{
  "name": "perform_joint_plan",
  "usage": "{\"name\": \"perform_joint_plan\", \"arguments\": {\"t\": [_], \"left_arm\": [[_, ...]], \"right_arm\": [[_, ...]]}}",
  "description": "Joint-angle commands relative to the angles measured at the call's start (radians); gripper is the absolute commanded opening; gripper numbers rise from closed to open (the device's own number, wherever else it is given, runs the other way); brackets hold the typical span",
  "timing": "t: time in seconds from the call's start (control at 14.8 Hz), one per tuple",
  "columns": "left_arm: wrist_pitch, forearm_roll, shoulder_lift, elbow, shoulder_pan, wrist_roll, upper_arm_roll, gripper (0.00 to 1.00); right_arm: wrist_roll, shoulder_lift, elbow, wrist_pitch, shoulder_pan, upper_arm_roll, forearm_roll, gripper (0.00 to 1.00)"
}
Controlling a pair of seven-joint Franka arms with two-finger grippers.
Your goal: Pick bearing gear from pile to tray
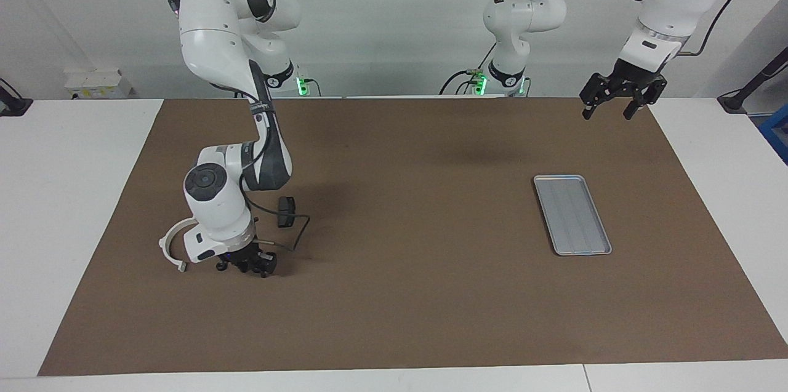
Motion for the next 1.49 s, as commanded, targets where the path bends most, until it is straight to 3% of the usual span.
{"name": "perform_joint_plan", "arguments": {"t": [0.0, 0.14, 0.74, 1.08, 1.42], "left_arm": [[0.030, 0.013, -0.036, -0.045, -0.005, -0.024, 0.002, 1.00], [0.031, 0.013, -0.036, -0.045, -0.006, -0.049, 0.002, 1.00], [0.040, 0.013, -0.036, -0.045, -0.006, -0.058, 0.002, 1.00], [0.048, 0.013, -0.036, -0.045, -0.006, -0.060, 0.002, 1.00], [0.065, 0.013, -0.036, -0.051, -0.006, -0.050, 0.002, 1.00]], "right_arm": [[0.017, 0.017, -0.010, 0.021, -0.015, 0.010, -0.004, 0.18], [0.017, 0.017, -0.011, 0.021, -0.015, 0.011, -0.004, 0.01], [0.008, 0.010, 0.021, -0.040, -0.012, 0.011, -0.021, 0.00], [0.007, 0.001, 0.090, -0.178, -0.010, 0.014, -0.021, 0.00], [-0.019, -0.078, 0.142, -0.361, 0.000, 0.020, -0.021, 0.00]]}}
